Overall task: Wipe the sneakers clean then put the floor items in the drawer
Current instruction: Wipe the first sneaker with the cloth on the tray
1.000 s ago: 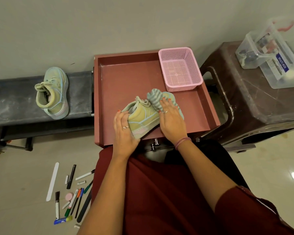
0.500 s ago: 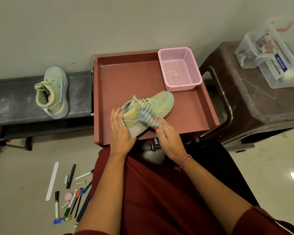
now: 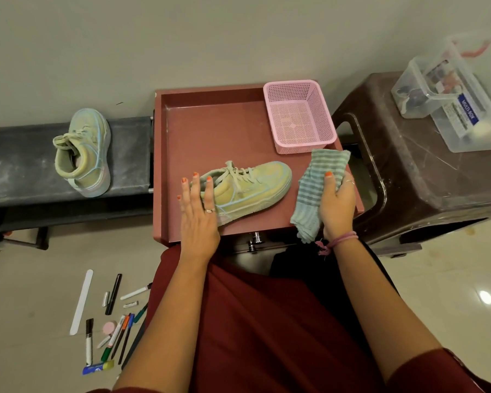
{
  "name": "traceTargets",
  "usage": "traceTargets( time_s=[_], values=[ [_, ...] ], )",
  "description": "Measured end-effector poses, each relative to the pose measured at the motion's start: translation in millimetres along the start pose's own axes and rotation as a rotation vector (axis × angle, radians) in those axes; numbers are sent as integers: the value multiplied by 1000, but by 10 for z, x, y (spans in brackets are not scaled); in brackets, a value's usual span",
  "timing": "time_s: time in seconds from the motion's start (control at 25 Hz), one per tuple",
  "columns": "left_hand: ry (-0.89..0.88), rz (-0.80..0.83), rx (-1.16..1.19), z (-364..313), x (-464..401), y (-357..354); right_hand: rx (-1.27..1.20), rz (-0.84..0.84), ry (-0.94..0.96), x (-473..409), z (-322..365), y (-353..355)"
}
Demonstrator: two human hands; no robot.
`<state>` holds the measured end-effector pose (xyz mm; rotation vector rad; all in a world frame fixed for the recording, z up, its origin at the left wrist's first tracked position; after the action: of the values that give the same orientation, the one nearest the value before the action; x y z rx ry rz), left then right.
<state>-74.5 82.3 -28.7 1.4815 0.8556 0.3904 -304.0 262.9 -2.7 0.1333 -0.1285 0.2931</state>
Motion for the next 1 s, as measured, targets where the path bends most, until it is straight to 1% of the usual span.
traceTargets(
  time_s=[0.12,0.2,0.28,0.36,0.52,0.56,0.6,0.68,0.76,0.8,0.88,0.92,0.96,1.0],
  values=[
    [-45,91,69,-66,89,-67,341,114,278,58,314,-219],
    [-65,101,67,-124,141,-90,566,296,407,143,253,-577],
    [-41,79,23,-160,139,-104,848,509,435,300,-121,-960],
    [-1,55,-29,-169,107,-108,1090,578,543,484,-385,-1128],
    [34,63,-121,-167,84,-131,1337,692,750,464,-409,-1056],
    [35,69,-139,-161,89,-125,1378,697,777,439,-372,-1009],
    [38,69,-154,-156,95,-116,1405,693,767,418,-343,-985],
    [47,69,-161,-151,97,-109,1434,629,733,439,-289,-954],
    [51,70,-151,-152,107,-110,1392,578,654,470,-241,-862],
    [53,70,-146,-144,115,-115,1308,521,609,441,-146,-796],
    [54,65,-139,-137,117,-125,1140,326,477,282,51,-630],
    [56,58,-135,-139,110,-122,1085,261,482,234,124,-635],
    [58,53,-124,-144,105,-122,1032,274,493,240,164,-730],
    [59,52,-114,-146,107,-127,1021,356,529,320,166,-902]
  ],
)
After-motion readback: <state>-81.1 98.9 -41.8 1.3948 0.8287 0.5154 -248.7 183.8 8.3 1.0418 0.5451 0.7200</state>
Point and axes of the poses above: each hand's wrist, its own x-axis away from the middle knuckle, its own y-axis out of the back of the hand, z = x × y, the point moved 10 cm from there along -x, towards the middle knuckle, and after that the axes turned 10 degrees about -x, right-handed, at the moved point
